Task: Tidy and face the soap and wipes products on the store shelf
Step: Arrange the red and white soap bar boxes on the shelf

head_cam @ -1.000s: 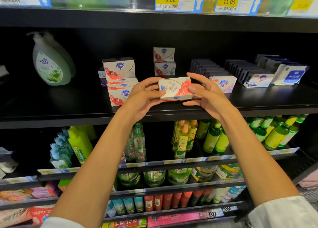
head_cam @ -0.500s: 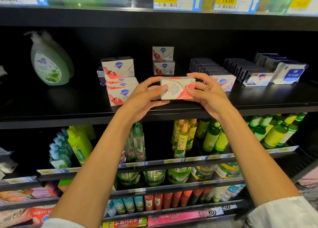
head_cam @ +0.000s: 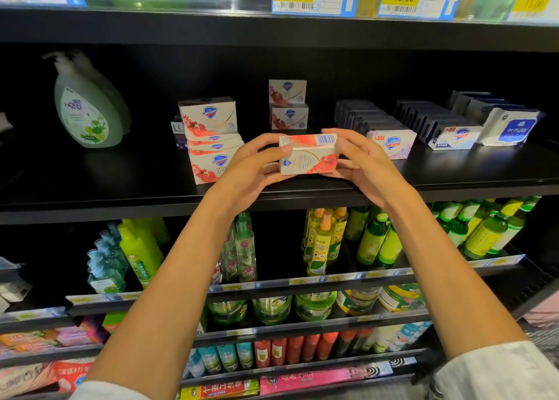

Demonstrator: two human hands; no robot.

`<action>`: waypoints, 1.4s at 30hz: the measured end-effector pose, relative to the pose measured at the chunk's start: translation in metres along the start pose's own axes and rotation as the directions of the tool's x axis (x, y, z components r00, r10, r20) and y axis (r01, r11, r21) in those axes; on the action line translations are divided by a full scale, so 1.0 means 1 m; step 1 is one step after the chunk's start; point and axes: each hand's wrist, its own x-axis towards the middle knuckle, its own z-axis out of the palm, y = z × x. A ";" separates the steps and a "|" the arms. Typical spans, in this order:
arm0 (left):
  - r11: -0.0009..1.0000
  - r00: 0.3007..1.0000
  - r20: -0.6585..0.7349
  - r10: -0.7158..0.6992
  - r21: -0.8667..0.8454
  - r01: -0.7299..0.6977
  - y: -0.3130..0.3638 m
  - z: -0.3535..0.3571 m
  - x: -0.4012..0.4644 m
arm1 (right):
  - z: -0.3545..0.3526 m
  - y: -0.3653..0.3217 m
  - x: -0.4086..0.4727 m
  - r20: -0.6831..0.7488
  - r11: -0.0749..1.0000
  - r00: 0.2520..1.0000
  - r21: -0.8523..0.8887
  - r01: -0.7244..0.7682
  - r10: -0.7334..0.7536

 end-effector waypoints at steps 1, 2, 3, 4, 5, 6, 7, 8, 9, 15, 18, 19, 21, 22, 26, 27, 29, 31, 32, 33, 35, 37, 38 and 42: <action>1.000 1.000 0.006 0.007 0.005 -0.007 0.000 0.000 0.000 | 0.001 -0.001 0.001 -0.001 1.000 1.000 -0.006 -0.021 0.021; 1.000 1.000 0.009 0.014 0.009 -0.014 -0.001 -0.001 -0.001 | 0.002 -0.002 0.001 0.003 0.999 0.999 -0.015 -0.042 0.042; 1.000 1.000 0.010 0.021 0.013 -0.021 -0.001 -0.001 -0.001 | 0.003 -0.003 0.002 0.010 0.998 0.998 -0.024 -0.059 0.059; 1.000 1.000 0.011 0.026 0.014 -0.026 -0.001 -0.001 -0.001 | 0.004 -0.003 0.002 0.020 0.997 0.997 -0.029 -0.072 0.073; 0.999 0.999 0.015 0.030 0.014 -0.030 -0.001 -0.002 -0.001 | 0.004 -0.004 0.002 0.030 0.996 0.996 -0.029 -0.083 0.083; 0.999 0.999 0.020 0.034 0.014 -0.034 -0.001 -0.002 -0.001 | 0.004 -0.004 0.002 0.038 0.996 0.995 -0.026 -0.090 0.091; 0.999 0.999 0.024 0.035 0.015 -0.035 -0.001 -0.002 -0.001 | 0.004 -0.003 0.002 0.046 0.996 0.995 -0.022 -0.092 0.093; 0.999 0.999 0.028 0.033 0.017 -0.034 -0.001 -0.002 -0.002 | 0.003 -0.003 0.002 0.052 0.996 0.995 -0.014 -0.089 0.089; 0.999 0.999 0.033 0.030 0.020 -0.031 0.000 -0.002 -0.002 | 0.002 -0.002 0.001 0.056 0.997 0.995 -0.004 -0.081 0.081; 0.999 1.000 0.031 0.003 -0.035 -0.002 -0.001 -0.002 -0.002 | -0.002 0.003 -0.001 0.041 0.999 0.999 0.042 0.021 -0.023; 0.998 1.000 0.003 -0.022 -0.053 0.022 0.001 0.000 -0.001 | -0.004 0.006 0.000 0.011 0.998 0.998 0.015 0.065 -0.065; 0.998 1.000 -0.004 -0.029 -0.056 0.029 0.001 0.000 -0.001 | -0.004 0.007 0.000 -0.002 0.997 0.997 -0.012 0.071 -0.071; 0.998 0.999 -0.009 -0.035 -0.056 0.034 0.002 0.001 0.000 | -0.005 0.008 0.001 -0.008 0.994 0.997 -0.076 0.078 -0.079; 0.998 0.999 -0.013 -0.038 -0.059 0.037 0.002 0.001 0.000 | -0.005 0.008 0.000 -0.004 0.992 0.997 -0.100 0.079 -0.080; 0.995 0.998 -0.026 -0.052 -0.092 0.050 0.003 0.001 -0.001 | -0.005 0.007 -0.001 0.016 0.985 0.996 -0.148 0.086 -0.085; 0.994 0.998 -0.025 -0.049 -0.098 0.047 0.004 0.001 -0.002 | -0.005 0.007 -0.001 0.025 0.985 0.996 -0.151 0.087 -0.084; 0.995 0.999 -0.021 -0.041 -0.094 0.038 0.003 0.001 -0.002 | -0.005 0.006 -0.001 0.045 0.986 0.996 -0.150 0.077 -0.071; 0.997 0.999 -0.016 -0.031 -0.076 0.030 0.003 0.000 -0.003 | -0.005 0.006 0.001 0.054 0.992 0.998 -0.114 0.046 -0.040; 0.998 1.000 -0.014 -0.026 -0.065 0.025 0.002 0.000 -0.003 | -0.005 0.005 0.002 0.051 0.997 0.999 -0.079 0.024 -0.020; 0.998 1.000 -0.013 -0.021 -0.055 0.020 0.002 -0.001 -0.003 | -0.005 0.005 0.003 0.041 0.999 0.999 -0.040 0.000 0.002; 0.999 1.000 -0.015 -0.010 -0.037 0.009 0.001 -0.001 -0.002 | -0.003 0.004 0.005 0.029 0.999 0.999 0.028 -0.045 0.044; 1.000 1.000 -0.023 0.000 -0.025 0.000 -0.001 -0.002 -0.001 | -0.002 0.002 0.005 0.047 0.995 0.996 0.056 -0.077 0.075; 1.000 1.000 -0.023 0.004 -0.014 -0.005 -0.001 -0.002 -0.001 | -0.002 0.001 0.006 0.061 0.994 0.994 0.056 -0.092 0.088; 0.999 1.000 -0.004 0.027 0.027 -0.027 -0.002 -0.004 0.000 | -0.002 -0.002 0.006 0.099 0.991 0.987 0.042 -0.127 0.123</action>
